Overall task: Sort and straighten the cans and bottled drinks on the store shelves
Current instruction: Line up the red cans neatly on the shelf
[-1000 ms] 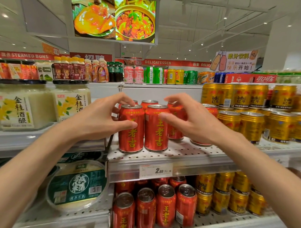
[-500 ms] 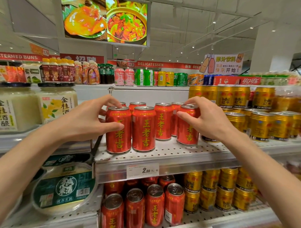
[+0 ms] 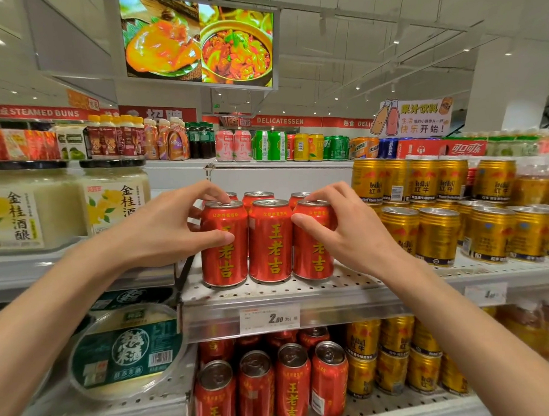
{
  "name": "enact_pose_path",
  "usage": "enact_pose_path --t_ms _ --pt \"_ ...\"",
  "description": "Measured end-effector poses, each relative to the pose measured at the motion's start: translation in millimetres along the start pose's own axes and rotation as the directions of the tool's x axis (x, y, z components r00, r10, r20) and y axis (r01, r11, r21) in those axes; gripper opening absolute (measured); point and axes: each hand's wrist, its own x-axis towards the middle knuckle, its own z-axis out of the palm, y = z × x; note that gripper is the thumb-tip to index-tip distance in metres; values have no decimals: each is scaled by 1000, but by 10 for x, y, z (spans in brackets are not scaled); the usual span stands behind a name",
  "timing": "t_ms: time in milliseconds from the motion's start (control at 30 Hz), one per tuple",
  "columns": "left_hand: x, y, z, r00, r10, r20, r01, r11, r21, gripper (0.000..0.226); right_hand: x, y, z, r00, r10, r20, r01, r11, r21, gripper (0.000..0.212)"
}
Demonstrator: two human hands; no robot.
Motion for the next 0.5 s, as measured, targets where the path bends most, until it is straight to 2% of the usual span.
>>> enact_pose_path --t_ms 133,233,400,500 --pt "-2 7 6 1000 -2 -6 2 1000 12 48 -2 38 9 997 -67 -37 63 994 -89 64" --pt "-5 3 0 1000 -9 2 9 1000 -2 49 64 3 -20 991 -136 -14 134 985 -110 66" --pt "-20 44 -5 999 -39 -4 39 999 -12 44 215 -127 41 970 -238 51 239 971 -6 52" --pt "-46 88 -54 997 -72 -25 71 997 -40 38 225 -109 105 968 -251 12 250 968 36 51"
